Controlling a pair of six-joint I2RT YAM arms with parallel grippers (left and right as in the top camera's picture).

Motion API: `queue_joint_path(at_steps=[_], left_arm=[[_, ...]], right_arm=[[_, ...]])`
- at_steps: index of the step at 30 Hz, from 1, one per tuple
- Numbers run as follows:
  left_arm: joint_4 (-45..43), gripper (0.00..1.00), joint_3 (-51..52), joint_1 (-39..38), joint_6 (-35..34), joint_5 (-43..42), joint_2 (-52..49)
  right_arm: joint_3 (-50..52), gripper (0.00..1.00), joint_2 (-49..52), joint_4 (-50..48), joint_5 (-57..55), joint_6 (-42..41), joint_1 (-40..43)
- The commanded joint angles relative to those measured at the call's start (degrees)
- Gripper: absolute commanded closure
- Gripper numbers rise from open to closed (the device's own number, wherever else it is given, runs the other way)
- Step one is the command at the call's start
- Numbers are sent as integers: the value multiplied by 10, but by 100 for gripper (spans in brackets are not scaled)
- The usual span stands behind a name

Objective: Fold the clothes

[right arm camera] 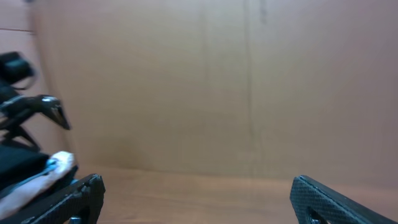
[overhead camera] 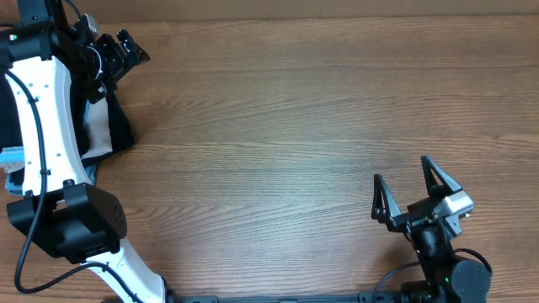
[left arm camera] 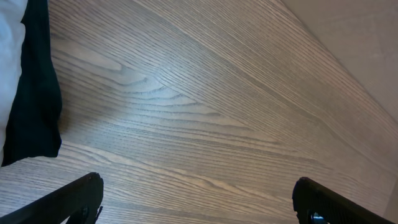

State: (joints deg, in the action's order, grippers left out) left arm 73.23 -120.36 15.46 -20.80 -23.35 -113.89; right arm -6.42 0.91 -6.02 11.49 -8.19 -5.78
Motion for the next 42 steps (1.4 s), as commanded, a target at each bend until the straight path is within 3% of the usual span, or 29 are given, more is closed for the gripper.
queue_joint_path(at_steps=[1,13,34,36,42], left_arm=[[0,0,0,-1,5,0,-5],[0,0,0,-1,5,0,-5],[0,0,0,-1,5,1,-5],[0,0,0,-2,5,30,23],[0,0,3,-22,5,166,273]], right_arm=[[39,0,-7,-4,-66,-25,-3],[60,0,-7,107,-140,-24,-3],[60,0,-7,106,-140,-23,-3],[60,0,-7,106,-140,-24,-3],[60,0,-7,106,-140,-23,-3]])
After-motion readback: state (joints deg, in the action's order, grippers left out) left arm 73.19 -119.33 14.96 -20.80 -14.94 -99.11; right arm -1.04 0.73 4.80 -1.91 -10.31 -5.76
